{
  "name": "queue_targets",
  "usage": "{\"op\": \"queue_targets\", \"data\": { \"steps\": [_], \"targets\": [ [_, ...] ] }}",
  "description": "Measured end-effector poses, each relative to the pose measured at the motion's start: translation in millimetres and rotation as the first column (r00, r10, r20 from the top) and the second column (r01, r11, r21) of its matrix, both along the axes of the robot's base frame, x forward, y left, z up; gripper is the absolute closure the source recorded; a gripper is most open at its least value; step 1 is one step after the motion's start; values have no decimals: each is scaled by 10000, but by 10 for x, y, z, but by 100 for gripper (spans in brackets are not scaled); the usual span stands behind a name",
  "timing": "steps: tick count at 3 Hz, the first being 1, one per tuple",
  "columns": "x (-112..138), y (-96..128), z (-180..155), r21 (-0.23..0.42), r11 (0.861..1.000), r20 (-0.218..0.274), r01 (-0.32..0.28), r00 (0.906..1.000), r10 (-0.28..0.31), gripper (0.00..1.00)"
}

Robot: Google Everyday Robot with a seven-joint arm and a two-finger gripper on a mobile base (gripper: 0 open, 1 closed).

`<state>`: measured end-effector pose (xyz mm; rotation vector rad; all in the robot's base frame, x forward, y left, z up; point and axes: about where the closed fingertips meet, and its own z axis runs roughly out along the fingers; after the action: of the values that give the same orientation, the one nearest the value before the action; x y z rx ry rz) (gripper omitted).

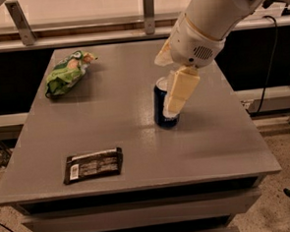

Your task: Pick pepsi can

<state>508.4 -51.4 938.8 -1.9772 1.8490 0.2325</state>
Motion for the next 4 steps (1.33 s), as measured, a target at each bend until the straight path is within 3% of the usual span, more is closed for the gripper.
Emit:
{"op": "queue_targets", "data": {
  "steps": [2,3,4],
  "targets": [
    [206,-158,-339,-651,9976,775,-236,9966,287,65],
    [207,-160,-332,-656,9975,785,-242,9965,293,88],
    [69,-125,30,-458,9962,1036,-741,9915,786,100]
  ]
}}
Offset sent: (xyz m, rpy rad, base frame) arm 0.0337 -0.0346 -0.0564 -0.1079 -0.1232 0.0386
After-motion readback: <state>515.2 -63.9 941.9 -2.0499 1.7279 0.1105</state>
